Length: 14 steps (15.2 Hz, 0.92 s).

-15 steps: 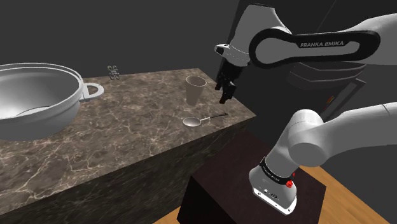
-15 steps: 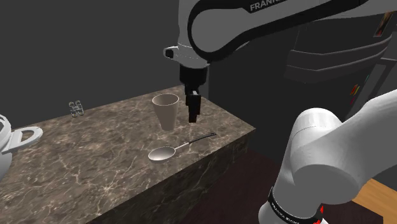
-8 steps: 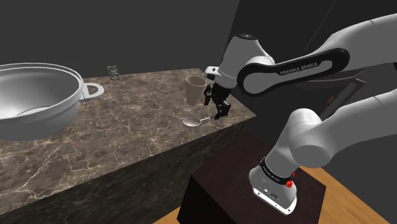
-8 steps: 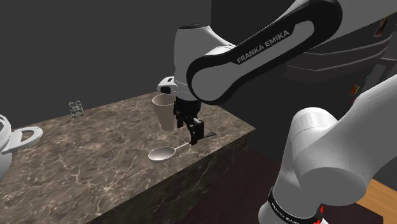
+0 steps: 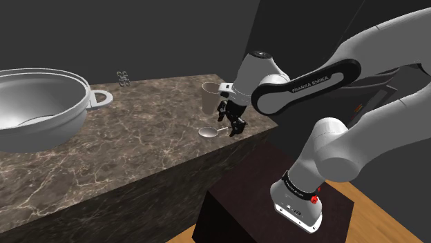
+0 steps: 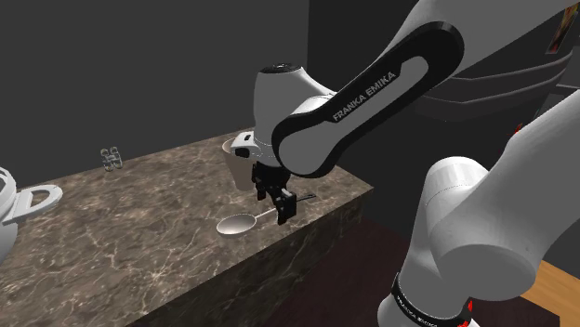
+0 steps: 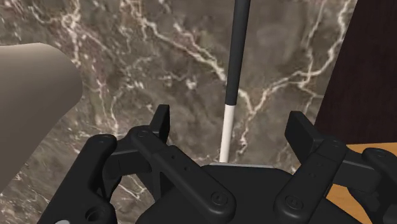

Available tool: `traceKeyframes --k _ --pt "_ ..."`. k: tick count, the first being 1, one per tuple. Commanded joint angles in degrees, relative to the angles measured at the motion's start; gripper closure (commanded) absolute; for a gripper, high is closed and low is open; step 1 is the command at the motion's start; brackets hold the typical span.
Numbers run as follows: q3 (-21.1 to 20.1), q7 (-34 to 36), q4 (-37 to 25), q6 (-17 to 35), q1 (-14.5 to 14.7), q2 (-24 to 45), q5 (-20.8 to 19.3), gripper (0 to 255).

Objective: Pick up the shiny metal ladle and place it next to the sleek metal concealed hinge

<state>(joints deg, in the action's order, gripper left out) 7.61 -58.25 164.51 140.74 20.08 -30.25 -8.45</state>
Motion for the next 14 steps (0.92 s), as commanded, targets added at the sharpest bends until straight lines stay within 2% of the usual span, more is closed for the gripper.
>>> traceKeyframes --k 1,7,8,14 --pt "0.1 0.0 0.3 0.8 0.0 0.5 -0.1 0" --pt "0.0 0.0 0.3 0.8 0.0 0.5 -0.1 0" --pt "0.0 0.0 0.3 0.8 0.0 0.5 -0.1 255" --pt "0.0 0.0 0.3 0.8 0.0 0.5 -0.1 255"
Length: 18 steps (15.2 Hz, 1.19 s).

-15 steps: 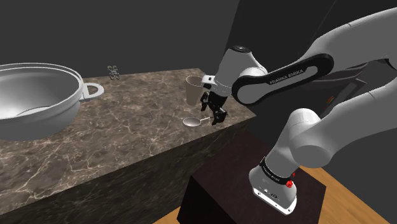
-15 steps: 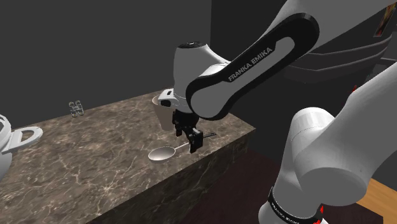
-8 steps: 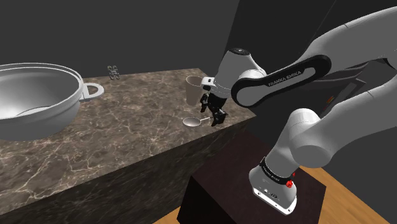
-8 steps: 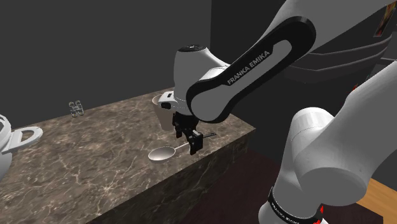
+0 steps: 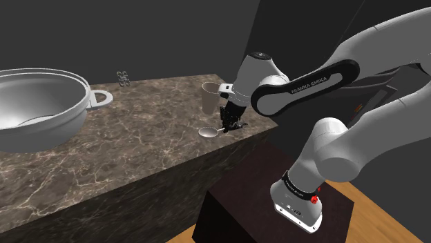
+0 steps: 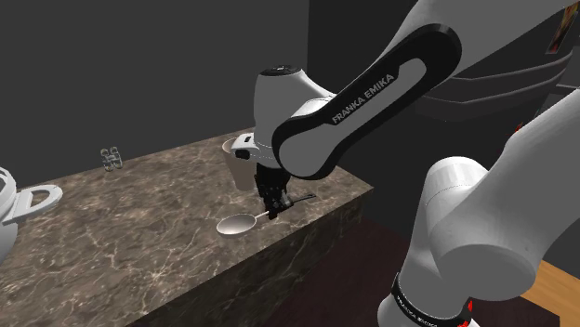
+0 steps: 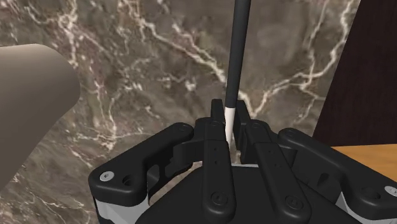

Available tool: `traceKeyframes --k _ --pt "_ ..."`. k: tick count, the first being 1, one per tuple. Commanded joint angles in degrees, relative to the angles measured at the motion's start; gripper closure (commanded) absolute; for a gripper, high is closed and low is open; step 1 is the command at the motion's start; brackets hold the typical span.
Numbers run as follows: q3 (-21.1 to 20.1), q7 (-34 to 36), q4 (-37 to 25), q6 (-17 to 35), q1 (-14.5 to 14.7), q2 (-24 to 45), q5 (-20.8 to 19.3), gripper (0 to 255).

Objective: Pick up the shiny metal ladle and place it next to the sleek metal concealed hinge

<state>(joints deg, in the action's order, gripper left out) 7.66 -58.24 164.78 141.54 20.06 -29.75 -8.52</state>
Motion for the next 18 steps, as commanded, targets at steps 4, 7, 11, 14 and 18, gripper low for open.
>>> traceKeyframes --k 4,7,11,14,18 --pt "0.0 -0.1 -0.3 -1.1 0.0 -0.8 0.1 255" --pt "-0.2 -0.2 -1.5 -4.4 0.1 -2.8 0.3 255" --pt "-0.4 -0.4 -3.3 -8.5 0.2 -5.2 0.7 255" --pt "-0.6 -0.5 -4.8 -11.5 0.3 -6.8 0.9 255" --pt "-0.9 -0.7 -6.9 -15.4 0.5 -8.5 1.2 255"
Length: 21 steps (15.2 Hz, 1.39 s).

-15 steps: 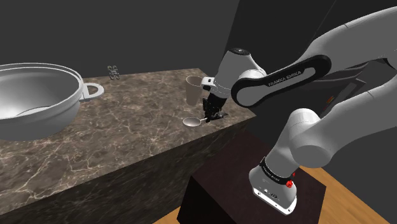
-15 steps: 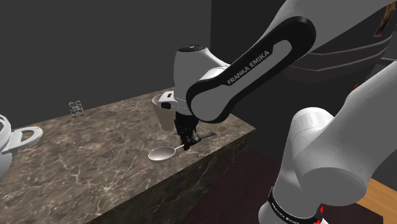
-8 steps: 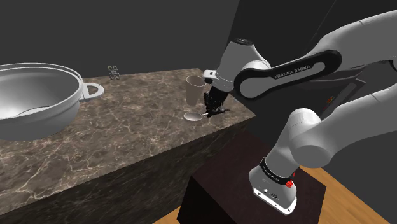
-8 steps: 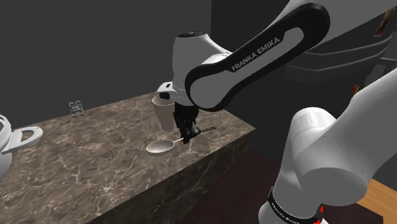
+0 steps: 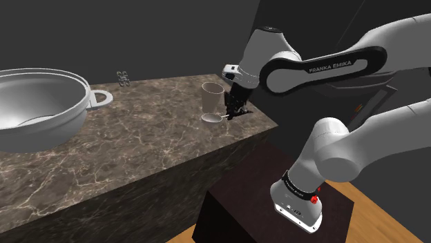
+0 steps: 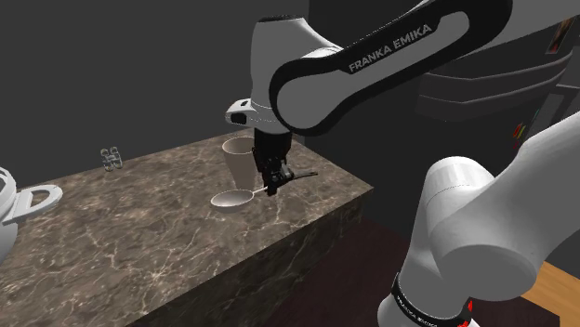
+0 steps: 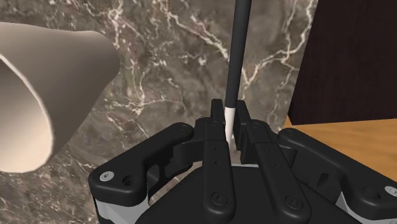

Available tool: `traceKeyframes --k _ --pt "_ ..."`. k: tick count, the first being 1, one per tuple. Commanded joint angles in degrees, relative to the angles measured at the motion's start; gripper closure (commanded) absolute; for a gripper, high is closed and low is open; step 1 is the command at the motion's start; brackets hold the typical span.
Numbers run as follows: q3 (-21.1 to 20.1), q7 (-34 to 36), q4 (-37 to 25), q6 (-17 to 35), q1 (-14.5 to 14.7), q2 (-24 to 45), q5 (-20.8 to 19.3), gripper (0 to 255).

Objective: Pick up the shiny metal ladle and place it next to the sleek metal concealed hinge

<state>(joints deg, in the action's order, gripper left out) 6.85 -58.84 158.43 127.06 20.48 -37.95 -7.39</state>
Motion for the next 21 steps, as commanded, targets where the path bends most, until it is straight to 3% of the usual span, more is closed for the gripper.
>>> traceKeyframes --k 1,8,14,21 --pt "-0.1 -0.1 -1.2 -1.8 0.1 -0.6 0.2 255" --pt "-0.5 -0.3 -5.2 -7.8 0.3 -2.5 0.6 255" --pt "-2.0 2.0 -16.2 -3.8 2.4 12.6 2.4 255" --pt "-3.3 3.9 -31.5 -3.2 4.0 28.5 3.8 255"
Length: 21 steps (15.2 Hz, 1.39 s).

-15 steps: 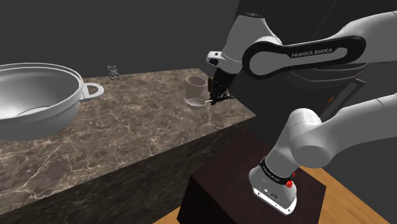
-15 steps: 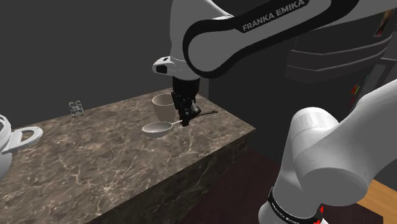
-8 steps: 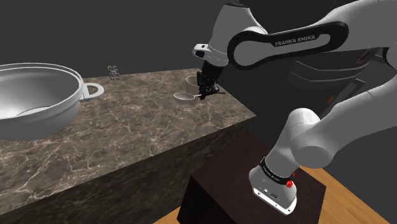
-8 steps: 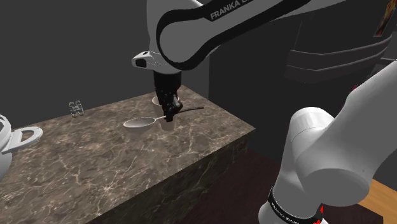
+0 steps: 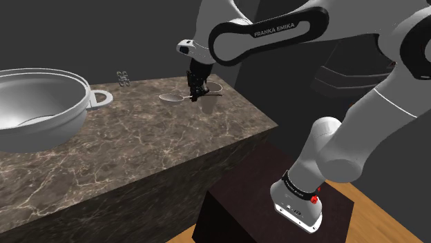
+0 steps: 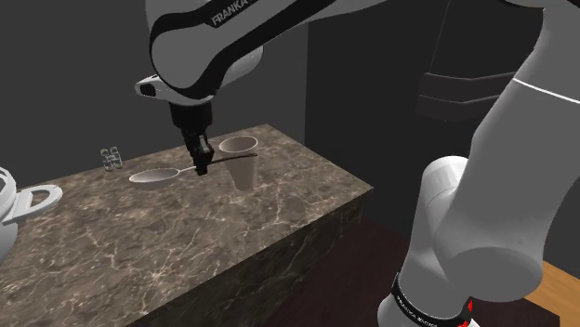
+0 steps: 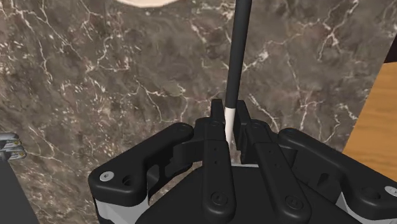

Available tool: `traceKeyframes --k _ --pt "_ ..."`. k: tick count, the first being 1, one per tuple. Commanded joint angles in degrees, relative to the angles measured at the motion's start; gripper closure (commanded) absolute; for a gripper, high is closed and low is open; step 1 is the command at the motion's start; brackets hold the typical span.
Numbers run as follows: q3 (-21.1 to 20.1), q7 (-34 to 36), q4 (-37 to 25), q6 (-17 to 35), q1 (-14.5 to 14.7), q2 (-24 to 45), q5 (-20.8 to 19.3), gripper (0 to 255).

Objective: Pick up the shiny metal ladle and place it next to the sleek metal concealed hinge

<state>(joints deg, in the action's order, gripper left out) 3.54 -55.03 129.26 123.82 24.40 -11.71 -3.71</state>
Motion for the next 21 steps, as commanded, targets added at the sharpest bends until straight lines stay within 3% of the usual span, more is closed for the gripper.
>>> traceKeyframes --k 1,11,16,19,20,21 --pt "-0.2 0.3 -4.7 -0.2 0.3 4.5 0.3 255" --pt "-1.5 2.2 -33.2 -6.4 1.5 26.9 1.3 255" --pt "-1.8 2.9 -52.9 -13.0 2.0 40.1 1.6 255" --pt "-2.0 3.1 -69.8 -19.5 2.3 50.5 1.7 255" --pt "-2.0 3.2 -73.1 -20.8 2.3 52.4 1.8 255" --pt "-2.0 3.2 -72.0 -19.9 2.3 52.3 1.8 255"
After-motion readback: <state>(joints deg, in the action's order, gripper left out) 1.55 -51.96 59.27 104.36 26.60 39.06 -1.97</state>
